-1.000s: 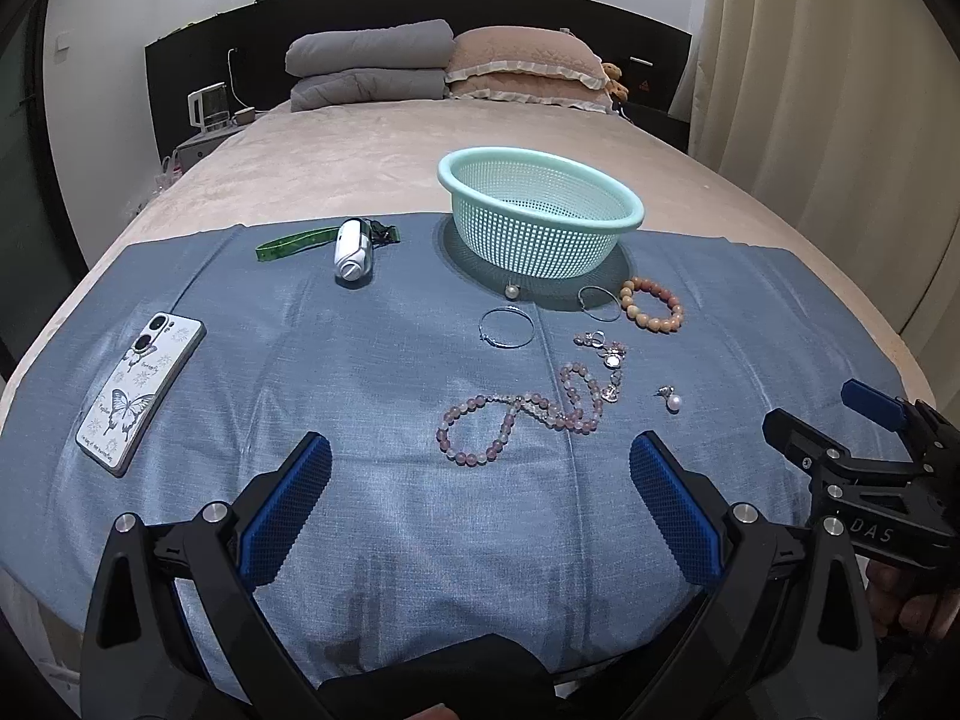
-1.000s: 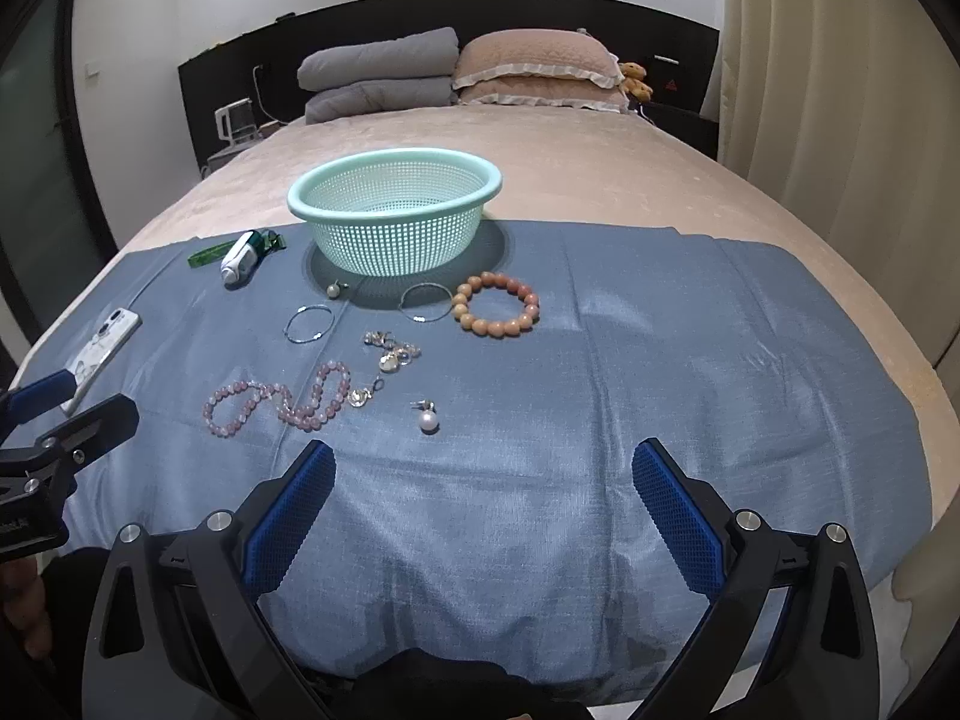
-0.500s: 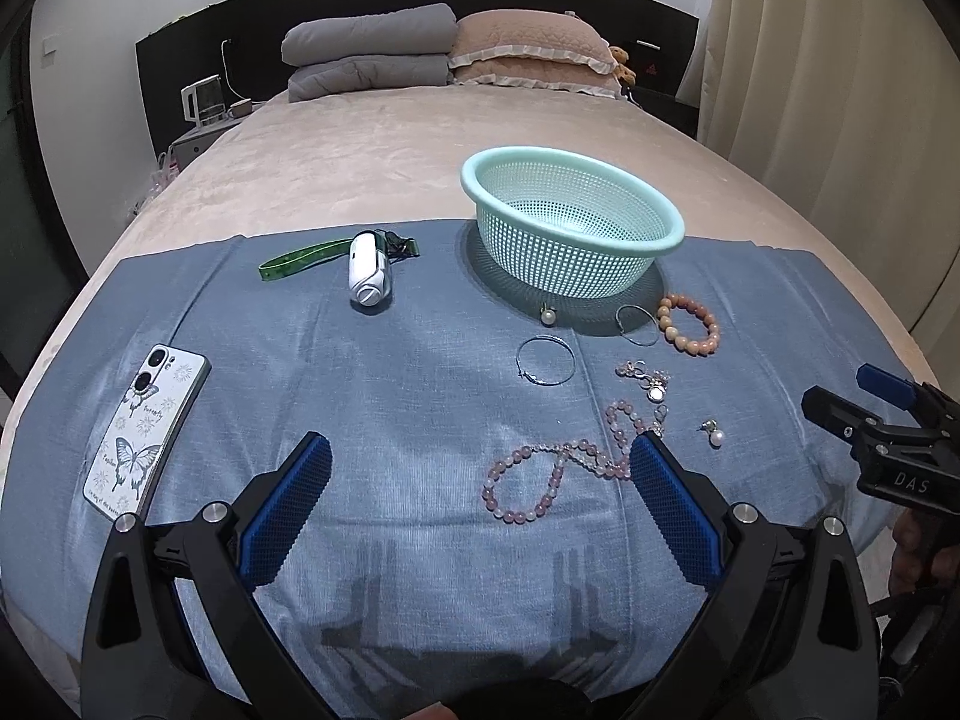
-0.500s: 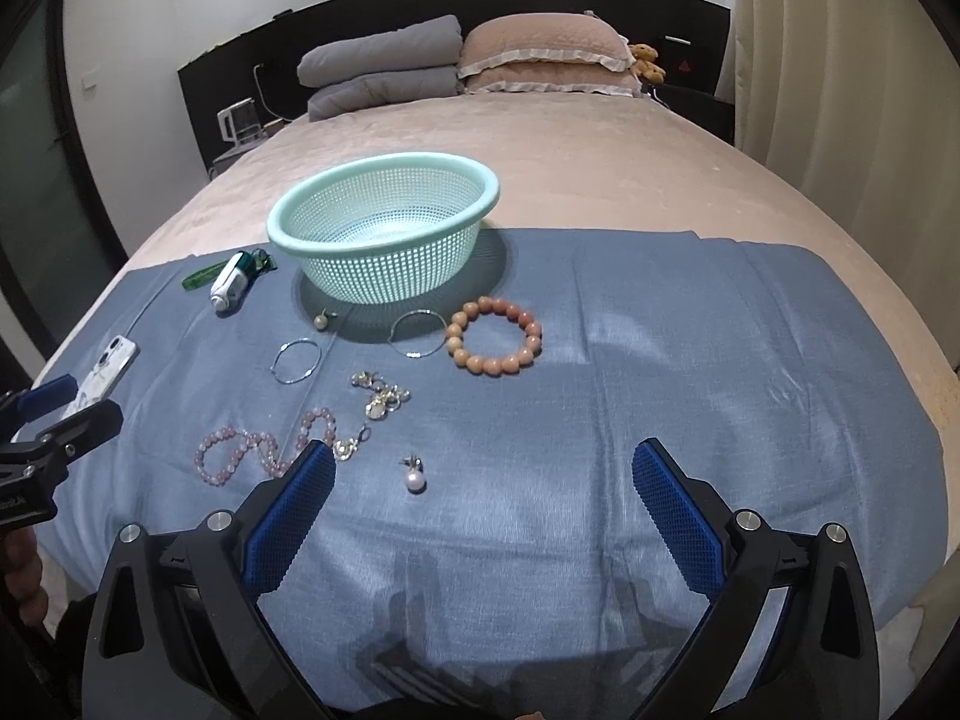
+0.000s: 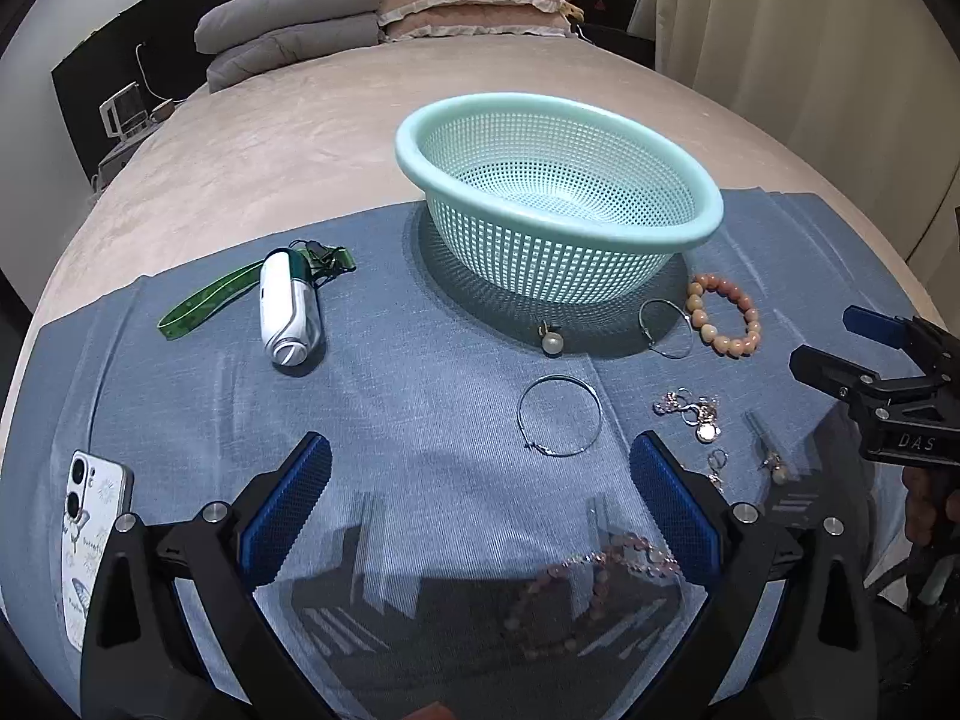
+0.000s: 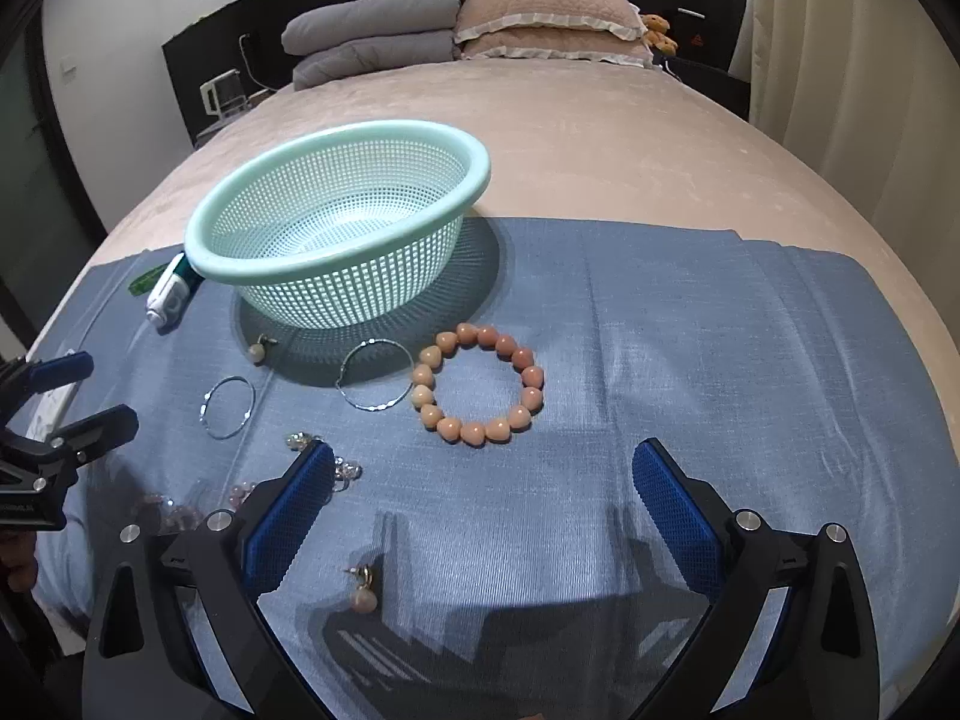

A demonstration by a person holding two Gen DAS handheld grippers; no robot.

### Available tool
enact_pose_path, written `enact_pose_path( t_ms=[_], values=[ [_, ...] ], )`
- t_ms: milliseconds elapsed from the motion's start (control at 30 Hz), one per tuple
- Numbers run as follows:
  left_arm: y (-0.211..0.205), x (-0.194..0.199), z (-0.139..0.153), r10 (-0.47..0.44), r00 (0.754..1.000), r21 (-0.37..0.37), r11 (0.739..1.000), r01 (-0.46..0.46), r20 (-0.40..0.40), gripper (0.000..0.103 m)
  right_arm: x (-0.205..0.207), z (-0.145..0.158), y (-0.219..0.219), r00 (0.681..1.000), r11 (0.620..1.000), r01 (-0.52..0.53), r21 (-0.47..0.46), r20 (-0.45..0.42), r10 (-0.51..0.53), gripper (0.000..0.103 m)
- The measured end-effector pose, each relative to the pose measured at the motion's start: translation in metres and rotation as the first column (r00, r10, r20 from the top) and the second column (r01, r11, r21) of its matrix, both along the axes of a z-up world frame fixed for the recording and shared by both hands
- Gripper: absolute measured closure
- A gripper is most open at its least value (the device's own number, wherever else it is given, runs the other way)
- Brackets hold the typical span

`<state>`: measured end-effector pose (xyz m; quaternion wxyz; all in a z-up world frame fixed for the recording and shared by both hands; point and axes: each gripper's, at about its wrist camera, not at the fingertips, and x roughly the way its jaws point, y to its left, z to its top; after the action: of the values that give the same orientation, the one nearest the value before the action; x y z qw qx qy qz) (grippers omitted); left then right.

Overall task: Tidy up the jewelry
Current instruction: 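Move the right gripper down over the peach bead bracelet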

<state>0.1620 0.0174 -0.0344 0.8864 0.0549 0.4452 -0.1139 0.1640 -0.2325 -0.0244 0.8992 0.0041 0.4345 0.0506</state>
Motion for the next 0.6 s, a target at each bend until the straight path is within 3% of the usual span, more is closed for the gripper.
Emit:
enact_pose_path(
  t_ms=[267,500,600],
  values=[
    [-0.009,0.027,-0.036,-0.056,0.995,-0.009,0.998,0.055,-0.083,0.006,0.038,-0.026,0.007,0.998,1.000,-0.014,0.011,-0.061,0.015,0.008],
    [-0.018,0.041,-0.052,-0.086,0.992,0.019,0.996,0.088,-0.090,0.005,0.058,-0.051,0.008,0.995,1.000,-0.012,0.021,-0.099,0.014,0.007],
    [-0.020,0.042,-0.057,-0.094,0.992,0.033,0.995,0.098,-0.088,0.004,0.057,-0.057,0.011,0.997,1.000,-0.028,-0.013,-0.068,0.027,0.006]
  ],
)
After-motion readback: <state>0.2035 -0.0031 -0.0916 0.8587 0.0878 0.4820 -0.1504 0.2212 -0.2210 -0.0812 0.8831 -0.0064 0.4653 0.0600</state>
